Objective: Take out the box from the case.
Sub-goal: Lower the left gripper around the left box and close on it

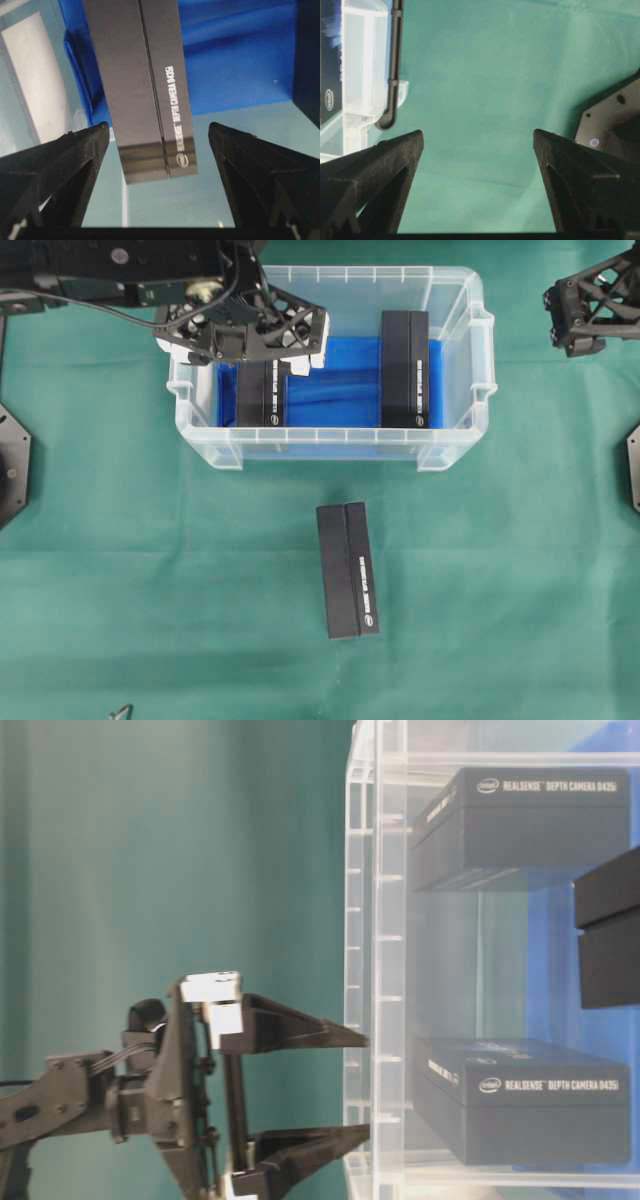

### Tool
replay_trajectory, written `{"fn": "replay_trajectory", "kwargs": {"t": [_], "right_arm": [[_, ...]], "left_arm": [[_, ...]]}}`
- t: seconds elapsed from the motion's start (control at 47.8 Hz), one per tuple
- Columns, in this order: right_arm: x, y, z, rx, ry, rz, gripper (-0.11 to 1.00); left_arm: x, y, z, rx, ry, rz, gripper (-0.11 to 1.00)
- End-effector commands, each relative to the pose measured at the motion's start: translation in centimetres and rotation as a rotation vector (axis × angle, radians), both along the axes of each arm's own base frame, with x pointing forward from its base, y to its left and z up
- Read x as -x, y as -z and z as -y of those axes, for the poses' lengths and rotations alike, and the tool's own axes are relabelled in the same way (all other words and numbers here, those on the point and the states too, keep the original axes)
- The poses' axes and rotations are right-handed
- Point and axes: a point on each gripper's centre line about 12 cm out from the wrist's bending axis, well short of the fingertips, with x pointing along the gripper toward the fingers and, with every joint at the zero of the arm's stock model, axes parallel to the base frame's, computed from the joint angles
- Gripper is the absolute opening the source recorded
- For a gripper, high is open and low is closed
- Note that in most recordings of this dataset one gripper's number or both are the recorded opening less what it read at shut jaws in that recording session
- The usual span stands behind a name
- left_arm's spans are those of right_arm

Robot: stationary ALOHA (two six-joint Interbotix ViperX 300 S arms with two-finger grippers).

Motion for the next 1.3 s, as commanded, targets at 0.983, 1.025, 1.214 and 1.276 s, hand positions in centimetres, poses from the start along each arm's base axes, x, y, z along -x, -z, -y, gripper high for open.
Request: {"fn": "replay_trajectory", "kwargs": {"t": [0.983, 1.025, 1.214, 1.276], "right_arm": [[-0.6, -0.3, 0.0, 0.015, -0.031, 0.047, 0.89], [-0.7, -0.3, 0.0, 0.015, -0.031, 0.047, 0.89], [-0.7, -0.2, 0.0, 0.017, -0.033, 0.051, 0.89], [-0.7, -0.3, 0.0, 0.018, -0.033, 0.054, 0.89]], "left_arm": [[-0.3, 4.1, -0.3, 0.010, -0.046, 0.016, 0.85], [-0.4, 4.4, -0.3, 0.012, -0.052, 0.017, 0.85], [-0.5, 5.7, -0.3, 0.014, -0.055, 0.011, 0.85], [-0.4, 6.1, -0.3, 0.016, -0.058, 0.007, 0.85]]}}
